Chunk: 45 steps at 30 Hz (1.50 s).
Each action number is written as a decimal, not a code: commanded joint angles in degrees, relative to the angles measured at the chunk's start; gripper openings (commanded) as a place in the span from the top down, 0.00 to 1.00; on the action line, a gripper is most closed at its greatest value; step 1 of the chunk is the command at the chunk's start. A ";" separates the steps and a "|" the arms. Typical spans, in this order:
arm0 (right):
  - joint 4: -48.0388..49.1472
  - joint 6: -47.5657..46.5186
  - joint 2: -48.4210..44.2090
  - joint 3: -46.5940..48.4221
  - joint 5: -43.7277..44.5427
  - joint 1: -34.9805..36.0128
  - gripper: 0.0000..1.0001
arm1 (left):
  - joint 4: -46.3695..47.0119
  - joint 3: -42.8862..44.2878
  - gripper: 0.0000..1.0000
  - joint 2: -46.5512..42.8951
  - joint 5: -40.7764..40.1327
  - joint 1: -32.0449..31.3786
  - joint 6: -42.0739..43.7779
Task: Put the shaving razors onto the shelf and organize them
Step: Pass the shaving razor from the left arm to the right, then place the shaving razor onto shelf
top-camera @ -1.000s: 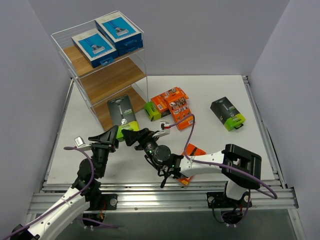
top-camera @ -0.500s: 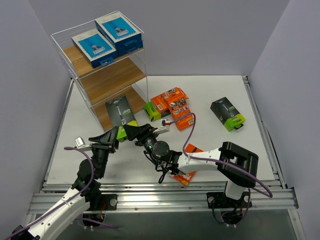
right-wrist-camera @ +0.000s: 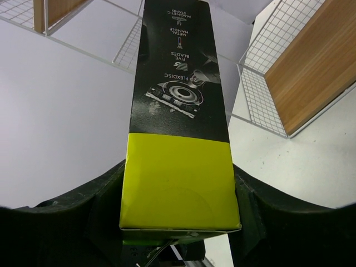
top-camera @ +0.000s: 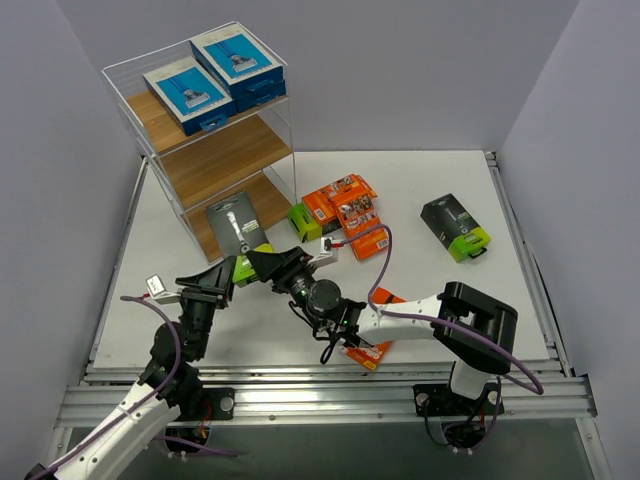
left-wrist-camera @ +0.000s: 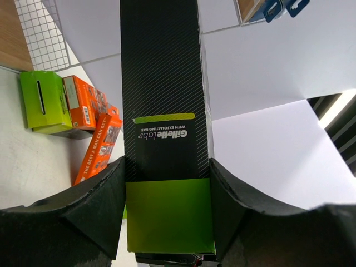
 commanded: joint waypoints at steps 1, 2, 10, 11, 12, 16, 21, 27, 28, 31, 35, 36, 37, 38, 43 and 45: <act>40.54 1.41 -4.37 -0.29 0.69 -1.94 1.00 | -5.22 4.05 0.56 -5.45 3.66 -0.55 7.80; 40.19 1.41 -4.55 -0.55 0.69 -1.85 1.00 | -9.42 4.94 0.51 -6.34 3.22 -0.55 8.68; 39.83 3.26 -5.25 -2.58 0.86 -3.08 1.00 | -20.26 12.24 0.17 -7.85 1.11 -0.55 18.35; 39.92 3.52 -5.34 -2.58 0.78 -3.17 1.00 | -22.01 13.29 0.13 -7.67 1.02 -0.55 18.97; 39.92 3.70 -5.34 -2.58 0.78 -3.17 1.00 | -22.98 13.64 0.11 -7.50 1.02 -0.55 19.24; 40.09 4.40 -5.61 -2.67 0.51 -3.34 1.00 | -27.72 14.79 0.04 -7.76 1.02 -0.46 19.77; 39.75 5.46 -6.31 -3.63 0.78 -3.87 1.00 | -34.50 17.16 0.03 -9.42 0.14 -0.46 23.10; 37.90 5.63 -8.77 -5.39 1.22 -5.01 1.00 | -42.32 27.34 0.03 -7.77 -0.56 -0.46 37.24; 36.85 5.81 -9.64 -5.48 1.04 -5.71 1.00 | -44.94 31.45 0.03 -6.80 -0.82 -0.46 39.08; 33.26 5.98 -12.01 -5.39 0.25 -7.12 1.00 | -50.57 39.97 0.03 -1.27 -2.75 -0.46 46.28; 24.47 5.72 -15.79 -3.03 -1.77 -9.40 1.00 | -53.40 48.51 0.06 4.89 -4.16 -0.55 57.42; 22.45 5.46 -16.41 -2.32 -2.21 -9.84 1.00 | -53.32 49.50 0.06 5.94 -4.77 -0.55 59.91; 19.30 5.28 -17.46 -0.84 -3.08 -10.28 1.00 | -52.45 50.20 0.06 6.13 -5.65 -0.55 62.54; 18.48 5.11 -17.73 -0.13 -3.61 -10.81 1.00 | -51.83 50.56 0.06 6.13 -8.18 -0.55 67.01; 12.61 6.42 -17.65 3.92 -6.95 -15.12 1.00 | -47.97 47.14 0.06 2.53 -14.53 -0.55 74.43; 9.35 7.65 -17.39 6.64 -8.71 -17.04 1.00 | -47.26 44.86 0.06 -0.44 -15.59 -0.55 74.61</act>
